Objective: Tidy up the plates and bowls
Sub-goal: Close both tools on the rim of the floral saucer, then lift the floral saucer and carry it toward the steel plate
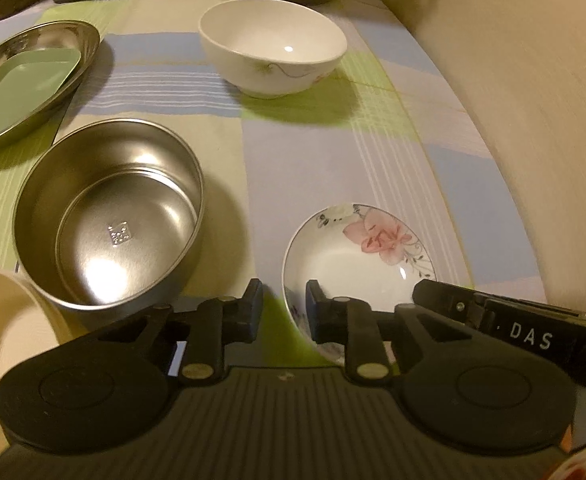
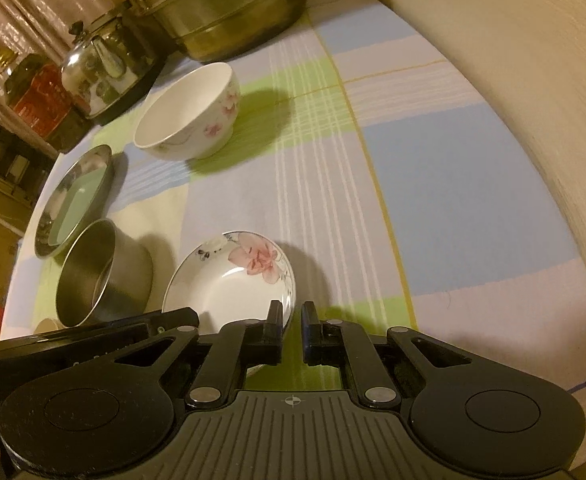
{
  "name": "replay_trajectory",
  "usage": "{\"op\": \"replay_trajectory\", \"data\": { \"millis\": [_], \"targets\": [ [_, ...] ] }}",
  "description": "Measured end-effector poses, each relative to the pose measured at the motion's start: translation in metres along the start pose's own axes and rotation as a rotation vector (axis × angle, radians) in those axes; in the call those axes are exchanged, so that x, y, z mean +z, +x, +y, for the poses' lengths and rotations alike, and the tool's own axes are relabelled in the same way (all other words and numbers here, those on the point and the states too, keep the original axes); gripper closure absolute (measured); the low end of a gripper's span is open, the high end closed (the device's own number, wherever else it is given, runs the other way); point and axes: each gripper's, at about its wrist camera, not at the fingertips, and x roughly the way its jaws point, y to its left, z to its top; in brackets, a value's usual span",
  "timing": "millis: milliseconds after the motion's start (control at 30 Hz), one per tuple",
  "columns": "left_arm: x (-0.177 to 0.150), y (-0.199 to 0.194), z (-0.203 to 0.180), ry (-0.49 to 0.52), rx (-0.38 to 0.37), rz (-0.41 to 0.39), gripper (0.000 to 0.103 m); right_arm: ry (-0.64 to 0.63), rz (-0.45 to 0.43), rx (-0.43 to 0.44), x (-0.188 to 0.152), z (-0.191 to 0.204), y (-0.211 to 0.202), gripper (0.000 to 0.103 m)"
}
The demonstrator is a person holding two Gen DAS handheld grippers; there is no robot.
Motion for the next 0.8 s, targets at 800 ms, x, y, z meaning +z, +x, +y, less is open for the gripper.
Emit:
{"op": "replay_trajectory", "data": {
  "millis": [800],
  "targets": [
    [-0.0008, -0.0044, -0.0043, 0.042, -0.021, -0.021, 0.092, -0.022, -0.033, -0.023, -0.0069, 0.0081, 0.0033, 0.096]
  ]
}}
